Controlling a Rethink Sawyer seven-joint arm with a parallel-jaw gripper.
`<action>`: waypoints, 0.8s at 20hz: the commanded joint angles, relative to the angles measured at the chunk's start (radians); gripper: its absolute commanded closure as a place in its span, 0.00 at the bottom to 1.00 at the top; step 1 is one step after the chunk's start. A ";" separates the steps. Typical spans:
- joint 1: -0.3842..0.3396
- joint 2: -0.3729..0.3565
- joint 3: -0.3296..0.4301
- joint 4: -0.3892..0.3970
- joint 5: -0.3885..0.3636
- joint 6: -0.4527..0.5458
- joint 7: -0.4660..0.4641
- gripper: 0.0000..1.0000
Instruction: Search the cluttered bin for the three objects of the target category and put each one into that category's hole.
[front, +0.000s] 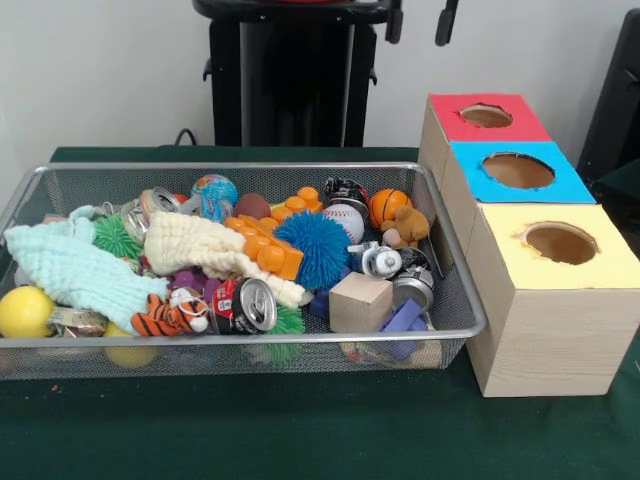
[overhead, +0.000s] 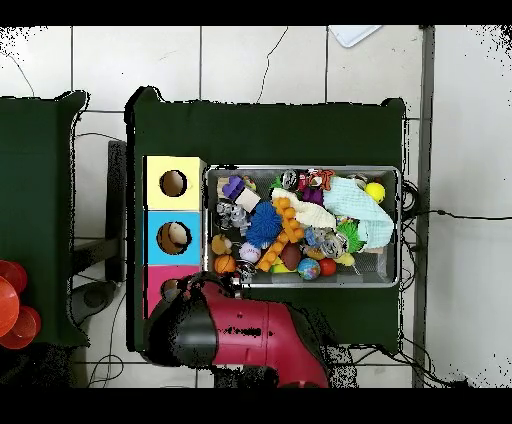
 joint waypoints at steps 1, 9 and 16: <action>-0.041 0.127 0.007 -0.073 -0.064 -0.119 0.131 0.00; -0.048 0.199 0.008 -0.074 -0.082 -0.242 0.137 0.00; -0.059 0.282 0.007 -0.085 -0.077 -0.357 0.141 0.00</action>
